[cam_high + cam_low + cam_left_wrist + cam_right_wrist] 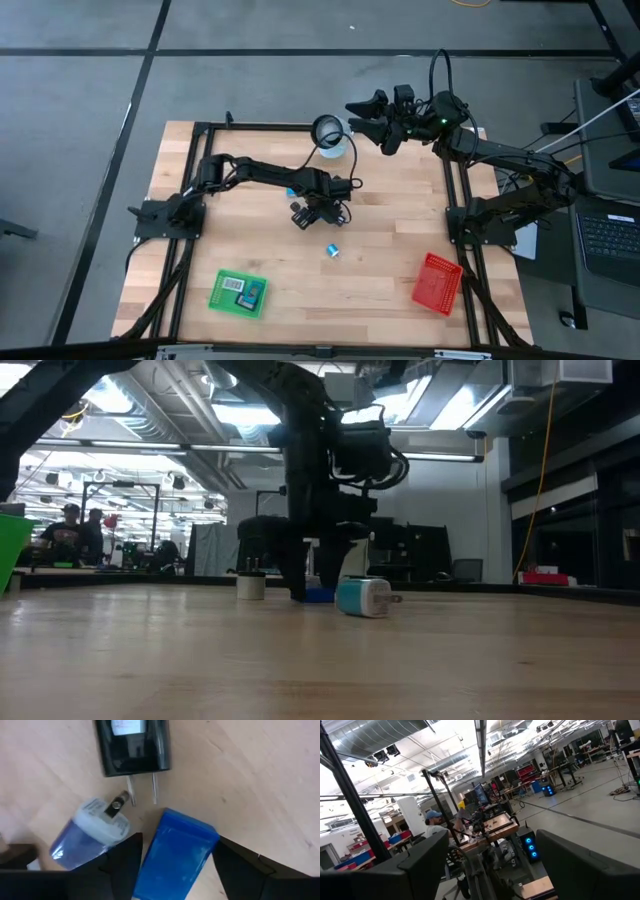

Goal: Pick & Place Office items
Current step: Put the blue digital clock into the green bin

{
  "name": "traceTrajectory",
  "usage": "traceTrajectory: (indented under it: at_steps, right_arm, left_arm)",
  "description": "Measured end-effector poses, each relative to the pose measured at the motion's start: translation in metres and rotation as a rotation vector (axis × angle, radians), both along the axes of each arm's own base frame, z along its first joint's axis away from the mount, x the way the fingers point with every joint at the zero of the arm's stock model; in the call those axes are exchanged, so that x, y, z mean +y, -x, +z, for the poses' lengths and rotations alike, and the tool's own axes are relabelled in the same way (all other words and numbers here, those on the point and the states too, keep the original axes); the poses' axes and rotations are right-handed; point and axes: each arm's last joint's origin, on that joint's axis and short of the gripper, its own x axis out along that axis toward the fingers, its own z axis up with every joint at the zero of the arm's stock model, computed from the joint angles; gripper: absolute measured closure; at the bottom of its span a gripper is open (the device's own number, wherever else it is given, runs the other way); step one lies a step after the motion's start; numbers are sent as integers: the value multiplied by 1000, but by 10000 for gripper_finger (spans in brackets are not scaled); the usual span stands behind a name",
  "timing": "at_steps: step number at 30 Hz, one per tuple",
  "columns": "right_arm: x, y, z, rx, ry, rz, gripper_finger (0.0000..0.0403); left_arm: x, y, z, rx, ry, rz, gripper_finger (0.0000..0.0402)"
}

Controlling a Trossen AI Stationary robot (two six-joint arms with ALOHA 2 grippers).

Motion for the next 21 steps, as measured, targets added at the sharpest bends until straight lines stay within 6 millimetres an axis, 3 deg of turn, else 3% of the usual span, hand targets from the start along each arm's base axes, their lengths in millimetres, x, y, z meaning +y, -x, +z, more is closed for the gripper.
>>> traceTrajectory:
  at_steps: [6,12,17,21]
  right_arm:
    - [0,0,0,4,-22,8,96]
    - [0,0,0,4,-20,8,96]
    - [0,0,0,3,-10,5,96]
    - [0,0,0,-1,-9,5,96]
  left_arm:
    - [2,-1,-17,44,79,88,182]
    - [1,-4,-12,28,62,171,235]
    - [13,-10,14,-37,145,308,248]
    - [32,-12,65,-184,243,433,248]
